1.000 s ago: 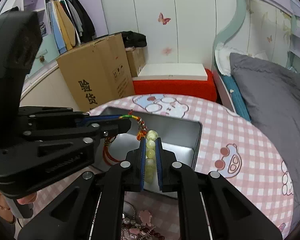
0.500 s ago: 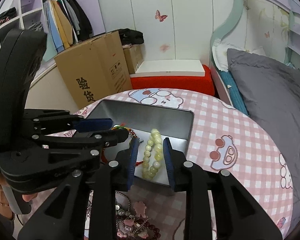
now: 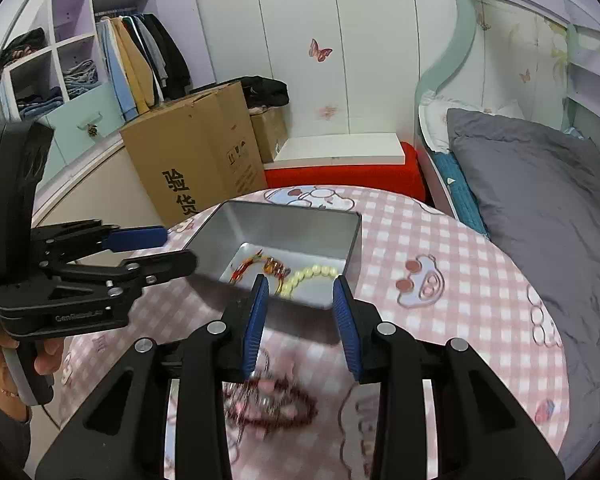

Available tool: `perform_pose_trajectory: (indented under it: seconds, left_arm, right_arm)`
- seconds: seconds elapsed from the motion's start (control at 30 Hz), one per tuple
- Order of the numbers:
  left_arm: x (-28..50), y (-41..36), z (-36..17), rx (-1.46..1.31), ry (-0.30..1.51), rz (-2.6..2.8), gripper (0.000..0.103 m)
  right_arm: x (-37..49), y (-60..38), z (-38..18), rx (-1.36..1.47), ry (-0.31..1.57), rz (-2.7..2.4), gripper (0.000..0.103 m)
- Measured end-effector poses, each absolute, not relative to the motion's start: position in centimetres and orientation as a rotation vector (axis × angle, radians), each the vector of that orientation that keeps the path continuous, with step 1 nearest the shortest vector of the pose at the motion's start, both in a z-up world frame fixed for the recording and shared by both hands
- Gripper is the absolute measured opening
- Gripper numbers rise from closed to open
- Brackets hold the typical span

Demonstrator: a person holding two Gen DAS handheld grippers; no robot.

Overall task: Organize jewelry
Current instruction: 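Grasp the white jade pendant from the pile with the left gripper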

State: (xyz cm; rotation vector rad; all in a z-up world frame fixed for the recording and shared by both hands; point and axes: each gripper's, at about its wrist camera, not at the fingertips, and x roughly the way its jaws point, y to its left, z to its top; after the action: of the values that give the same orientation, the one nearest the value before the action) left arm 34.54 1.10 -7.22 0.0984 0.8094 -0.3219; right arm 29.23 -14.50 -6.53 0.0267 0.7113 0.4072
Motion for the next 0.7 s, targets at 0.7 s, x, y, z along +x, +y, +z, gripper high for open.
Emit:
perform_pose_trajectory:
  seconds: [0.7]
  left_arm:
    - [28.7,-0.8,-14.8,0.196,0.911,-0.28,0.063]
  right_arm:
    - [22.1,-15.9,-10.8,0.019,0.763,0.379,0.041]
